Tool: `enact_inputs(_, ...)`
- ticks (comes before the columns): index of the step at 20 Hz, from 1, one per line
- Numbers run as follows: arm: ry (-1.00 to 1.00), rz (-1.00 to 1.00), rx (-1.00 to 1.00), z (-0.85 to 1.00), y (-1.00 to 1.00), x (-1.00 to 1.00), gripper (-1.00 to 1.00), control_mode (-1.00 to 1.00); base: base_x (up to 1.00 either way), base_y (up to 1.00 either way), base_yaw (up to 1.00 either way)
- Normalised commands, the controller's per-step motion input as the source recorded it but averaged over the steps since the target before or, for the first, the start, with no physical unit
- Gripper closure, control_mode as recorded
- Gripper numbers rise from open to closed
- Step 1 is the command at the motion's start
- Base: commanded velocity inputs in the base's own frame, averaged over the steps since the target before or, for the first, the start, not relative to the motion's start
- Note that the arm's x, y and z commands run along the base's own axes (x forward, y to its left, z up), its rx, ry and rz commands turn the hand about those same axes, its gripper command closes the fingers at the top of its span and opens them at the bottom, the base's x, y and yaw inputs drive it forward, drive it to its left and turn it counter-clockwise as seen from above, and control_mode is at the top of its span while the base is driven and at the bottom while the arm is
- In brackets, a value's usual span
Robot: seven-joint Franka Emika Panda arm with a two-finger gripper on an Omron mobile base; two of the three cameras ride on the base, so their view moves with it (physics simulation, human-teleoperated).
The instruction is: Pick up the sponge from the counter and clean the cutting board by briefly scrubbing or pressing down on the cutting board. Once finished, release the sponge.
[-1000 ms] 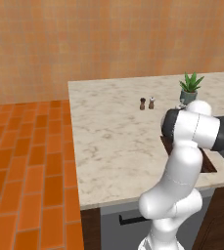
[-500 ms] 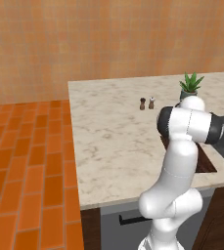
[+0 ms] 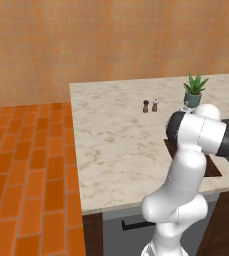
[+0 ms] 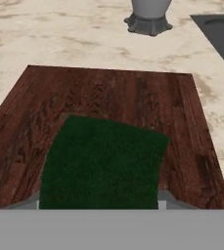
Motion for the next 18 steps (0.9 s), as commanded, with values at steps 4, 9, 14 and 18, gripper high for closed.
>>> enact_inputs(4,0.00,0.01,0.00,-0.11,0.00,-0.89,1.00,-1.00,0.00,0.00,0.00)
enact_inputs(9,0.00,0.00,0.00,-0.04,-0.01,-0.27,1.00,-1.00,0.00,0.00,0.00)
enact_inputs(14,0.00,0.00,0.00,0.00,-0.04,0.22,1.00,-1.00,0.00,0.00,0.00)
enact_inputs(18,-0.02,0.00,0.00,0.00,-0.01,0.49,1.00,-1.00,0.00,0.00,0.00)
